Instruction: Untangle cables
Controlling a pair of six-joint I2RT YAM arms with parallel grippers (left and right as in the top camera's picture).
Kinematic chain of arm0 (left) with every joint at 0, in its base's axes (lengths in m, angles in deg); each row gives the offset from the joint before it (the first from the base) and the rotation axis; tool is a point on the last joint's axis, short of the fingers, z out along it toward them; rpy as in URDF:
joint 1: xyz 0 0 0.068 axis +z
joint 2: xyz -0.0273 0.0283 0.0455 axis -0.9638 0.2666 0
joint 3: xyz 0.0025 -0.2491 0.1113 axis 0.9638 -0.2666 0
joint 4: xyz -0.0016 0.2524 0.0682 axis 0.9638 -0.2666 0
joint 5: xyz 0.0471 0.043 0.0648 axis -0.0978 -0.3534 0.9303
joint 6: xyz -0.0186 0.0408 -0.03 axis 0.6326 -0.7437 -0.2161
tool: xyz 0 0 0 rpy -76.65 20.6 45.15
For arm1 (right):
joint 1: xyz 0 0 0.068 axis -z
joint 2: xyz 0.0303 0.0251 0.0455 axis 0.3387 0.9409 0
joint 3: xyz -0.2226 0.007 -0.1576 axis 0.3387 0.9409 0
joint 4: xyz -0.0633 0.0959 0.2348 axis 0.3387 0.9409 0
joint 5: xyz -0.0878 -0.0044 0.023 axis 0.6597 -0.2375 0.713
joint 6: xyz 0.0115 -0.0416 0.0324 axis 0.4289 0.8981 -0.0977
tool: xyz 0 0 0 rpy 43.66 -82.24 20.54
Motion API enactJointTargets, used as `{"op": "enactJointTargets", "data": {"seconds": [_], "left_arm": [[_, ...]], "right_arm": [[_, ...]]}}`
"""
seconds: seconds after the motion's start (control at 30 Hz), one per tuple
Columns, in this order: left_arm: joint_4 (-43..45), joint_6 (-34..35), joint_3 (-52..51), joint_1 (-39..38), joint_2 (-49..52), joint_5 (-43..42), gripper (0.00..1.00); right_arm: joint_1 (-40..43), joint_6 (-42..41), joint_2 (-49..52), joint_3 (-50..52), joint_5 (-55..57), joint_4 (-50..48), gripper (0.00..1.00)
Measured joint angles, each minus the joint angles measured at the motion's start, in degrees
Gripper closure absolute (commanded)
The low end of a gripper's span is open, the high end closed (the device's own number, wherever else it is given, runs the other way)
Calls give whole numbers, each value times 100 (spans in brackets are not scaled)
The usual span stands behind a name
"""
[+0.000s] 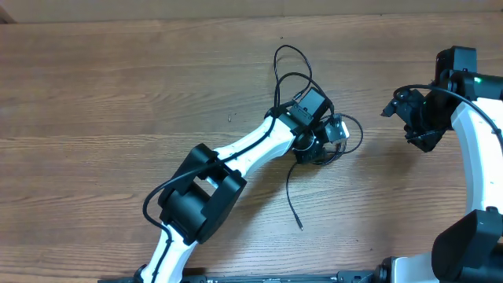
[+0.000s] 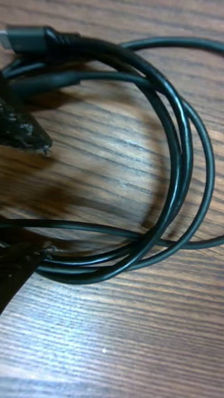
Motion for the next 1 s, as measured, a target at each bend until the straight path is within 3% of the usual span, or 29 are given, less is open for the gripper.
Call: {"op": "enactJointTargets", "data": {"seconds": [0.17,0.47,0.57,0.63,0.87,1.0], "left_arm": [[105,-2,0,0,42,0,59],[149,0,0,-2,155,0,59],[195,7,0,-17,221,0,73],[188,28,0,-39,221,-7,96],[140,514,7,-114,229,96,96],[-376,1080,87,-72,125,595,96]], "right_arm": [[0,-2,0,0,0,0,19],[0,0,0,0,0,4,19],[0,0,0,0,0,9,18],[0,-2,0,0,0,13,16],[0,13,0,0,-4,175,15],[0,17,0,0,-94,221,15]]}}
